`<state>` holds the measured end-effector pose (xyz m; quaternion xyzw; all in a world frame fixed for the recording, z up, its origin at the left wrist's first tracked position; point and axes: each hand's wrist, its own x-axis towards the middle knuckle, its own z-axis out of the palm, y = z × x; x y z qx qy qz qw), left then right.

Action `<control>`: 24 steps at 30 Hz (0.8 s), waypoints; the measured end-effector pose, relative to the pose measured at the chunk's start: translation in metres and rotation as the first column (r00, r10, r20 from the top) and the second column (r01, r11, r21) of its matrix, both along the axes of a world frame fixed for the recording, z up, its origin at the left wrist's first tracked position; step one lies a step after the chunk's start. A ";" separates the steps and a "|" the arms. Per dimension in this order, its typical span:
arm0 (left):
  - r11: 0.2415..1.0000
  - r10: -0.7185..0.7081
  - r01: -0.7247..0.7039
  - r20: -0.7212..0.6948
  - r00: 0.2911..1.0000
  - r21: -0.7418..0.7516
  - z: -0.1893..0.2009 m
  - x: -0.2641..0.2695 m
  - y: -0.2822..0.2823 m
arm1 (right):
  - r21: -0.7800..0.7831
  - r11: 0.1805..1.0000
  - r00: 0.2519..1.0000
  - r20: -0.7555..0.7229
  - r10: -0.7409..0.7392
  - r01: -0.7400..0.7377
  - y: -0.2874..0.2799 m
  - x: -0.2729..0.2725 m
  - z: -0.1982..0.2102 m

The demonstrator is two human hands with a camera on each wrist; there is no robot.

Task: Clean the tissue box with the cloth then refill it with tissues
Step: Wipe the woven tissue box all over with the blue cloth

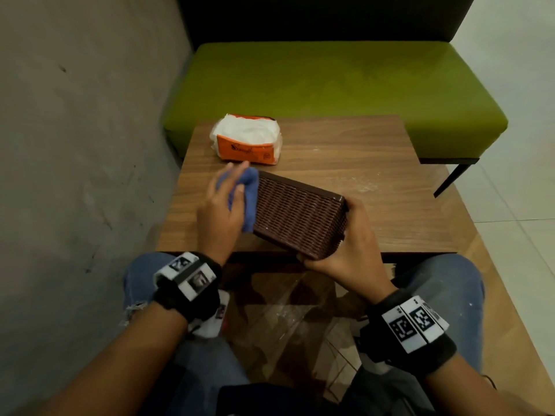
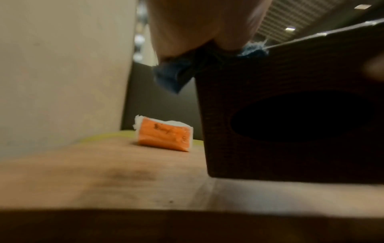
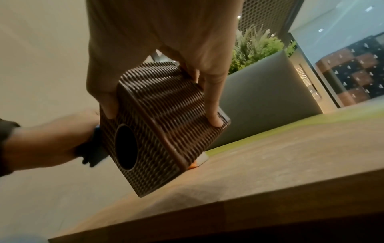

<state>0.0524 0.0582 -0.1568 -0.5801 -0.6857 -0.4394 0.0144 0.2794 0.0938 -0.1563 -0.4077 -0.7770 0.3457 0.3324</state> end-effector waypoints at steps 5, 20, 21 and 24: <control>0.997 -0.070 0.072 -0.093 0.993 0.012 0.018 0.027 0.000 | 0.030 1.000 1.000 -0.023 -0.006 0.006 0.002 -0.005 0.005; 0.966 -0.248 0.238 -0.099 0.964 -0.103 0.033 0.065 0.018 | -0.005 0.999 0.996 -0.081 -0.038 0.037 -0.013 -0.019 -0.009; 0.979 -0.173 0.166 -0.050 0.984 -0.114 0.033 0.059 0.025 | 0.002 0.999 0.997 -0.048 -0.054 0.054 -0.014 -0.018 -0.007; 0.973 -0.215 0.212 -0.027 0.976 -0.092 0.035 0.069 0.021 | -0.018 0.997 0.995 -0.073 -0.070 0.069 -0.012 -0.017 -0.002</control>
